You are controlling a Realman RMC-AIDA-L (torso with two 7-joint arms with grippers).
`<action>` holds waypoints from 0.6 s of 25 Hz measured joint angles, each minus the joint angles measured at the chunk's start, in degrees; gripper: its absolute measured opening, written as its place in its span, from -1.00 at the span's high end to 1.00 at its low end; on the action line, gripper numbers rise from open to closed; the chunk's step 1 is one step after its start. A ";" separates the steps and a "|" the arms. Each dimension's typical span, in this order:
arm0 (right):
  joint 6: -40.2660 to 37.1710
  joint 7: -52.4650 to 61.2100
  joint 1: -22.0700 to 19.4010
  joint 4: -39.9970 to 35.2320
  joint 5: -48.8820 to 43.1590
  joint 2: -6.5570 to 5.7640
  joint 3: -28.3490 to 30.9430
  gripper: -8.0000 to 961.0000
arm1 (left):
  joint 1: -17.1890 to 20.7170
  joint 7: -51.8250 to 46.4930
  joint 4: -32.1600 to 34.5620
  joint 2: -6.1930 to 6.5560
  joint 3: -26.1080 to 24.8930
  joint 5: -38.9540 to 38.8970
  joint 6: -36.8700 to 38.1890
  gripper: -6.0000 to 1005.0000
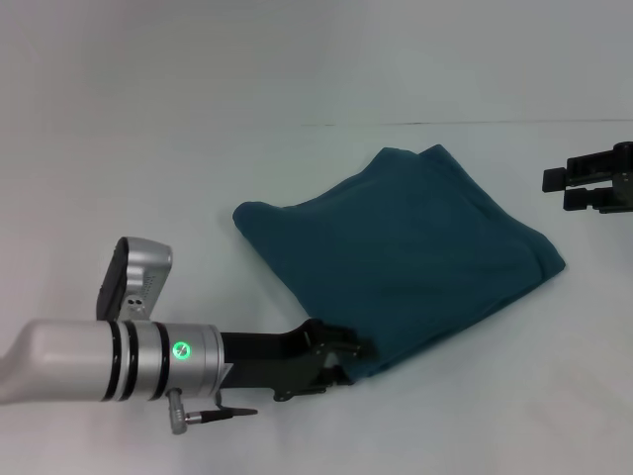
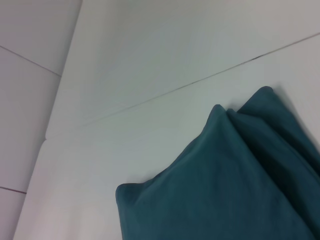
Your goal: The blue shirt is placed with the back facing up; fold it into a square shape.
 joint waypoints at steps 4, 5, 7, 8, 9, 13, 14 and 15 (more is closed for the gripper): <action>-0.07 0.00 -0.01 0.00 0.09 0.00 0.00 -0.16 | -0.69 0.48 -0.69 0.00 0.09 0.00 -0.07 -0.09; -0.08 0.00 -0.07 0.00 0.10 0.00 0.00 -0.16 | -0.68 0.49 -0.68 0.00 0.08 0.00 -0.07 -0.06; -0.09 0.00 -0.18 0.00 0.10 -0.01 0.00 -0.16 | -0.52 0.50 -0.63 0.00 0.01 0.01 -0.08 0.01; -0.09 0.00 -0.22 0.00 0.10 -0.03 0.00 -0.16 | -0.49 0.50 -0.63 0.00 0.01 0.01 -0.08 0.04; -0.10 0.00 -0.24 0.00 0.10 -0.03 0.00 -0.16 | -0.48 0.50 -0.63 0.00 0.01 0.01 -0.08 0.12; -0.12 0.00 -0.27 0.00 0.10 -0.05 0.07 -0.16 | -0.45 0.52 -0.50 0.00 0.04 0.02 -0.04 0.43; -0.13 0.00 -0.28 0.00 0.10 -0.06 0.08 -0.16 | -0.45 0.52 -0.48 0.00 0.04 0.03 -0.02 0.51; -0.14 0.00 -0.28 0.00 0.10 -0.07 0.09 -0.16 | -0.44 0.52 -0.46 0.00 0.04 0.03 0.01 0.70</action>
